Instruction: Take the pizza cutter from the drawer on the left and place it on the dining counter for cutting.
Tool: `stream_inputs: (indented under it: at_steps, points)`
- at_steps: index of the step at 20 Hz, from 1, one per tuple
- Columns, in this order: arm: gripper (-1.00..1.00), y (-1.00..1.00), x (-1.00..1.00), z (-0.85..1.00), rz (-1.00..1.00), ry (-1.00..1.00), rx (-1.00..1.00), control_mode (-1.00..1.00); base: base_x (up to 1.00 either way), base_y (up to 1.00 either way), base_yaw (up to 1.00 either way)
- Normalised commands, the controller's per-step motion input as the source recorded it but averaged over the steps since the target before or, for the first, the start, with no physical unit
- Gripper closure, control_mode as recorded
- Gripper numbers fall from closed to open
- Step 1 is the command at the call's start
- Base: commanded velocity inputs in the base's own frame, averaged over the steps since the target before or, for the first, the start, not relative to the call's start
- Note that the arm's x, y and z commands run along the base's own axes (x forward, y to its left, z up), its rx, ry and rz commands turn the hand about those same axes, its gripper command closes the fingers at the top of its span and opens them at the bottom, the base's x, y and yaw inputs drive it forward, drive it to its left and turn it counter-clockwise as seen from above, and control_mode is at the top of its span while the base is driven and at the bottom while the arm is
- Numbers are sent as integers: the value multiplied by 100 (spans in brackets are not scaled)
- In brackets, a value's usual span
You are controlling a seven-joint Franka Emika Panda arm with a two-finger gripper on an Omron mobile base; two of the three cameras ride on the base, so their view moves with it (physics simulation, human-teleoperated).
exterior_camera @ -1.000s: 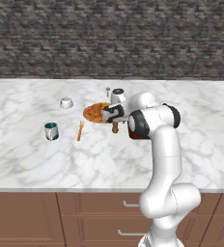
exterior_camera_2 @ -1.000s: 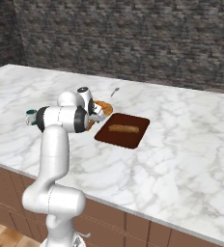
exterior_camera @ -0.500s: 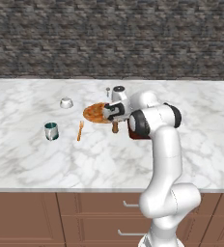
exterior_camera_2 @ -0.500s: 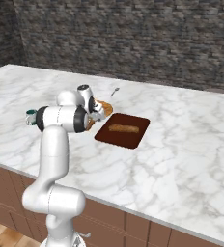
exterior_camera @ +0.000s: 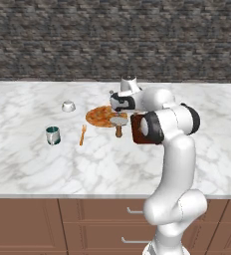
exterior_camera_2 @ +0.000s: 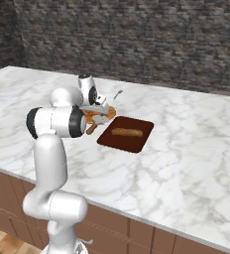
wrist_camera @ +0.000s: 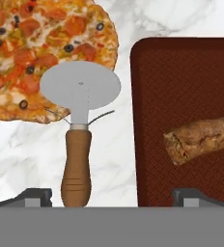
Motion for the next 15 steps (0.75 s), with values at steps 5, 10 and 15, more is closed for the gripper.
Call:
stream_inputs:
  at_steps: [5, 10, 15]
  points:
    - [-100, 0, -99, 36, 0, -6, -1, -100, 0, 0, 0]
    - [-100, -10, -100, 28, -1, -8, 0, -100, 0, 0, 0]
    - [-100, -13, -100, 25, -3, -7, 0, -100, 0, 0, 0]
